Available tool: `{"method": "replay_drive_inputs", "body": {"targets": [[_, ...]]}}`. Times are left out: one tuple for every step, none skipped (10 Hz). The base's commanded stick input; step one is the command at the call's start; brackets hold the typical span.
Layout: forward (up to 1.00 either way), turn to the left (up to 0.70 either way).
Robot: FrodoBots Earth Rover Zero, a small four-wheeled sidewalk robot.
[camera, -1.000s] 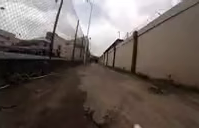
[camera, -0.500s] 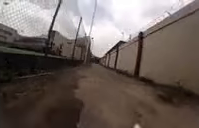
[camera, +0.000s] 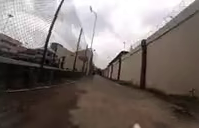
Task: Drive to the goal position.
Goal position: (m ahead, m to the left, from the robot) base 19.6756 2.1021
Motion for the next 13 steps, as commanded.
{"method": "replay_drive_inputs", "body": {"targets": [[1.0,0.0],[1.0,0.0],[1.0,0.0],[1.0,0.0],[1.0,0.0],[1.0,0.0],[1.0,0.0],[1.0,0.0],[1.0,0.0],[1.0,0.0],[1.0,0.0],[1.0,0.0],[1.0,0.0]]}}
